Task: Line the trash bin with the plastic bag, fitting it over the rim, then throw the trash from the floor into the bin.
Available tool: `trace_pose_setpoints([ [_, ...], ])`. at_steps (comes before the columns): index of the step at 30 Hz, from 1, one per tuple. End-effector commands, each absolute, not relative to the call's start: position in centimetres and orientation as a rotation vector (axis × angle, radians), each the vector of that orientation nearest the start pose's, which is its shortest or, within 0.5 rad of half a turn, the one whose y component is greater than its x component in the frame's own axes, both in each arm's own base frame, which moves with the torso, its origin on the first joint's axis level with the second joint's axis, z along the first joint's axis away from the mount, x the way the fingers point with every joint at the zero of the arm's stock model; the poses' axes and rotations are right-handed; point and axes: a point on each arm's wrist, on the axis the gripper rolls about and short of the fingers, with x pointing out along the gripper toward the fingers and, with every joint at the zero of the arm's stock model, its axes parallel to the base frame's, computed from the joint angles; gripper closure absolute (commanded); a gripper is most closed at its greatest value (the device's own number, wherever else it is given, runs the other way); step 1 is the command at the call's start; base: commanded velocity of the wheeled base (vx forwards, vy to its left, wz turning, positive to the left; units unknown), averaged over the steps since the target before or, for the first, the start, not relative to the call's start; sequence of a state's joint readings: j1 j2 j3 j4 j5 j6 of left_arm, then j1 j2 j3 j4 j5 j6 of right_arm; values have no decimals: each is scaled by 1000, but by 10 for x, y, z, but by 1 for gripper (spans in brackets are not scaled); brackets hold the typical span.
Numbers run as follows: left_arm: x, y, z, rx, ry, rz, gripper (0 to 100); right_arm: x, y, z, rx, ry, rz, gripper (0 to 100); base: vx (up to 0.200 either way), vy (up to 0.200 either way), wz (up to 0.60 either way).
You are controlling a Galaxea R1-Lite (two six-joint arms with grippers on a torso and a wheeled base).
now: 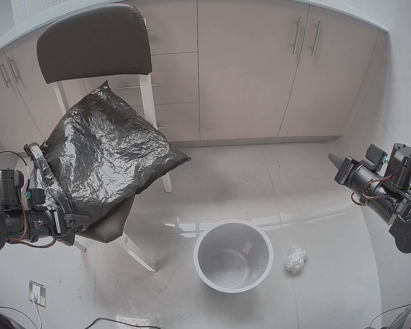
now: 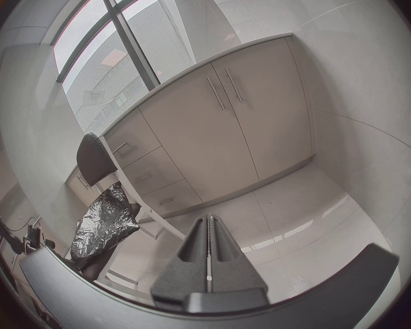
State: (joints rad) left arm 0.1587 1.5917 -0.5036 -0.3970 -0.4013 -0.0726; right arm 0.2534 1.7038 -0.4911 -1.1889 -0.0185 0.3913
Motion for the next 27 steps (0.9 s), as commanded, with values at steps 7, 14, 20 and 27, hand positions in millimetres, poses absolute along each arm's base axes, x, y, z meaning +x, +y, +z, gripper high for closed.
trace_pose_setpoints([
  [7, 236, 29, 103, -275, 720, -205, 0, 267, 69, 156, 385, 74, 226, 100, 0, 0, 0],
  [14, 238, 29, 100, -274, 723, -204, 100, 267, 69, 155, 385, 76, 224, 100, 0, 0, 0],
  [20, 239, 29, 96, -273, 739, -206, 100, 268, 69, 155, 385, 77, 224, 100, 0, 0, 0],
  [27, 240, 27, 93, -274, 752, -217, 100, 267, 69, 155, 385, 76, 224, 100, 0, 0, 0],
])
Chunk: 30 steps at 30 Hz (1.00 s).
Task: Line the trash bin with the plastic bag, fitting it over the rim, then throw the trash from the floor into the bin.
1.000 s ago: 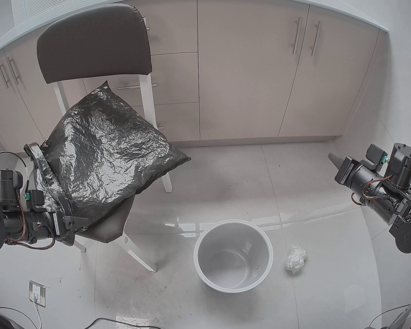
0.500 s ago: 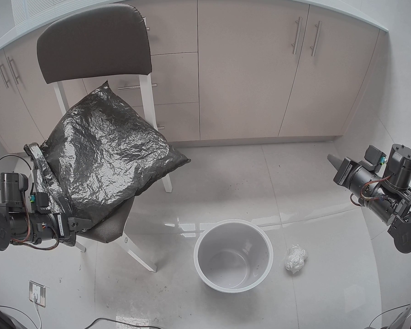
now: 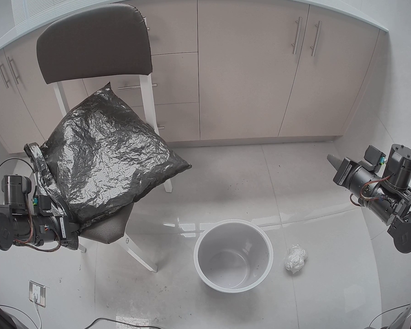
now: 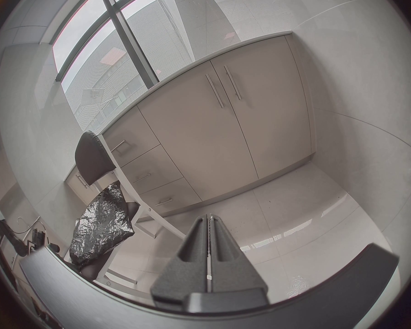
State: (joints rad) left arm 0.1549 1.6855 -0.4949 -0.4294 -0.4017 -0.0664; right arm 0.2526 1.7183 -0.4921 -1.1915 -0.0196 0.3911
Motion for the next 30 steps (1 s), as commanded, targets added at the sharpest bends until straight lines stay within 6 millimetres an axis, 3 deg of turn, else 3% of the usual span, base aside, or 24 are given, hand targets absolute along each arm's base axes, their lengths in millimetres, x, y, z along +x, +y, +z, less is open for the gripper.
trace_pose_setpoints([
  [1, 240, 27, 93, -276, 750, -217, 100, 267, 69, 156, 385, 74, 224, 100, 0, 0, 0],
  [3, 238, 22, 98, -278, 735, -237, 100, 267, 69, 157, 386, 71, 227, 100, 0, 0, 0],
  [6, 226, -4, 132, -397, 641, -294, 100, 265, 71, 158, 388, 69, 237, 100, 0, 0, 0],
  [9, 212, -30, 182, -633, 512, -380, 100, 265, 72, 157, 385, 74, 242, 100, 0, 0, 0],
  [10, 210, -32, 187, -658, 500, -390, 100, 265, 73, 157, 385, 77, 244, 100, 0, 0, 0],
  [11, 200, -40, 219, -779, 427, -456, 100, 262, 78, 156, 384, 85, 263, 100, 0, 0, 0],
  [12, 194, -45, 237, -838, 389, -498, 100, 260, 81, 155, 382, 88, 274, 100, 0, 0, 0],
  [15, 187, -55, 267, -906, 334, -585, 100, 254, 90, 154, 378, 100, 312, 100, 0, 0, 0],
  [19, 180, -74, 277, -929, 349, -676, 100, 240, 112, 150, 361, 139, 402, 100, 0, 0, 0],
  [25, 174, -99, 272, -922, 402, -725, 100, 221, 148, 143, 340, 191, 546, 100, 0, 0, 0],
  [27, 178, -103, 269, -919, 414, -724, 100, 216, 157, 141, 333, 208, 581, 100, 0, 0, 0],
  [30, 199, -120, 254, -911, 440, -725, 100, 199, 187, 131, 307, 255, 667, 100, 0, 0, 0],
])
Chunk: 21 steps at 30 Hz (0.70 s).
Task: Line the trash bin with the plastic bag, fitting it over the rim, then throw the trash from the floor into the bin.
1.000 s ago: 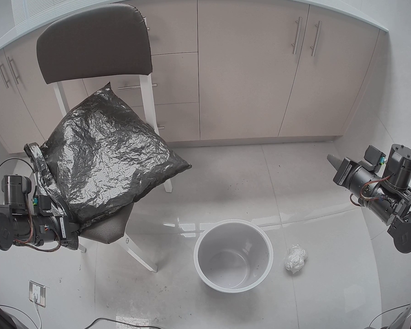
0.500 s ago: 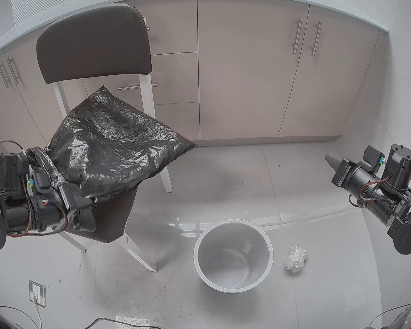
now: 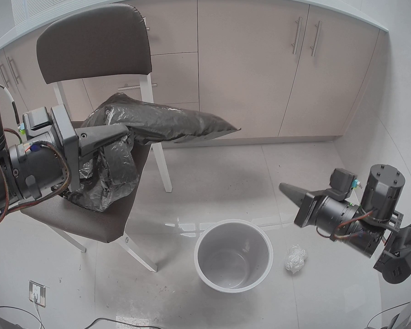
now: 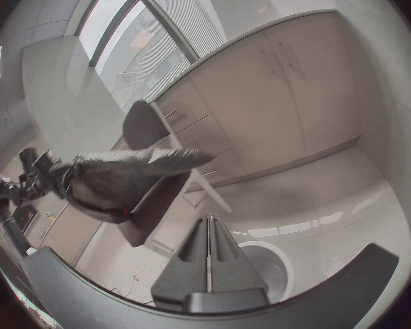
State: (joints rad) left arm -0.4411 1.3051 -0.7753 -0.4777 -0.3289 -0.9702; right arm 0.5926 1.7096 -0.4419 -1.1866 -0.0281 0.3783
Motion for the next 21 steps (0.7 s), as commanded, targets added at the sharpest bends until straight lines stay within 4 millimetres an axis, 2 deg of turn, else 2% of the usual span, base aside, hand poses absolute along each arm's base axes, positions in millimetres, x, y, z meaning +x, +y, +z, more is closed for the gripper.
trace_pose_setpoints([
  [1, 205, -126, 247, -908, 454, -723, 100, 194, 194, 128, 298, 263, 673, 100, 0, 0, 0],
  [3, 210, -131, 242, -905, 463, -718, 100, 190, 199, 127, 290, 264, 679, 100, 0, 0, 0],
  [4, 219, -143, 232, -901, 476, -709, 100, 182, 206, 126, 276, 266, 698, 100, 0, 0, 0],
  [6, 223, -153, 226, -903, 477, -699, 100, 177, 210, 126, 264, 264, 715, 100, 0, 0, 0],
  [9, 233, -186, 211, -905, 442, -647, 100, 165, 219, 125, 243, 271, 769, 100, 0, 0, 0],
  [12, 243, -210, 200, -903, 422, -583, 100, 155, 223, 124, 231, 279, 796, 100, 0, 0, 0],
  [16, 243, -213, 198, -902, 421, -575, 100, 152, 224, 123, 197, 266, 782, 100, 0, 0, 0],
  [17, 243, -213, 198, -902, 421, -575, 100, 152, 224, 123, 197, 266, 782, 0, 0, 0, 0],
  [18, 238, -210, 207, -912, 401, -590, 100, 153, 226, 119, 178, 269, 774, 0, 0, 0, 0],
  [21, 232, -215, 212, -909, 389, -611, 100, 154, 227, 116, 185, 276, 774, 0, 0, 0, 0],
])
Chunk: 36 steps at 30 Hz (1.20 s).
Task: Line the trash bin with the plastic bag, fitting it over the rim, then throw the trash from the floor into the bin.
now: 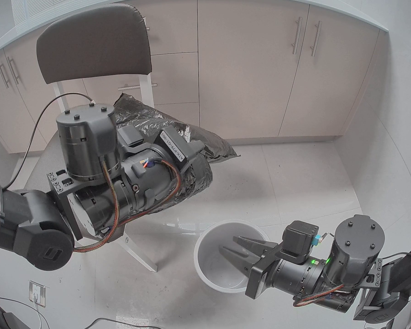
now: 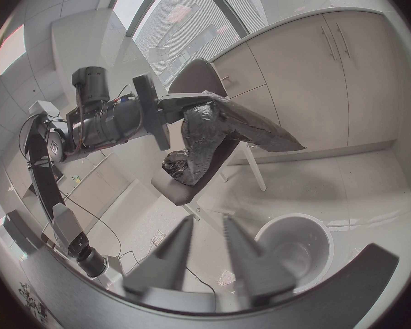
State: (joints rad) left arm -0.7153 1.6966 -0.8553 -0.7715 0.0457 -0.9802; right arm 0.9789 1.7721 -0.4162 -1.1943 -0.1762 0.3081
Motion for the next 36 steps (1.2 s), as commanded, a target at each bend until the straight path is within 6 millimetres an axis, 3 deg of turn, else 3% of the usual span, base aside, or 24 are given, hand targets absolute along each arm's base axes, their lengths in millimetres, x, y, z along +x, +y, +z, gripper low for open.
trace_pose_setpoints([
  [1, 230, -217, 211, -906, 392, -615, 100, 154, 228, 115, 187, 273, 773, 0, 0, 0, 0],
  [19, 219, -226, 206, -894, 458, -681, 100, 165, 236, 119, 274, 49, 638, 0, 0, 0, 0],
  [25, 218, -225, 204, -894, 458, -681, 100, 174, 249, 132, 318, -16, 607, 0, 0, 0, 0],
  [32, 218, -225, 204, -892, 458, -681, 100, 181, 259, 144, 253, -92, 600, 0, 0, 0, 0],
  [36, 218, -225, 204, -892, 458, -680, 100, 188, 262, 138, 236, -87, 584, 0, 0, 0, 0],
])
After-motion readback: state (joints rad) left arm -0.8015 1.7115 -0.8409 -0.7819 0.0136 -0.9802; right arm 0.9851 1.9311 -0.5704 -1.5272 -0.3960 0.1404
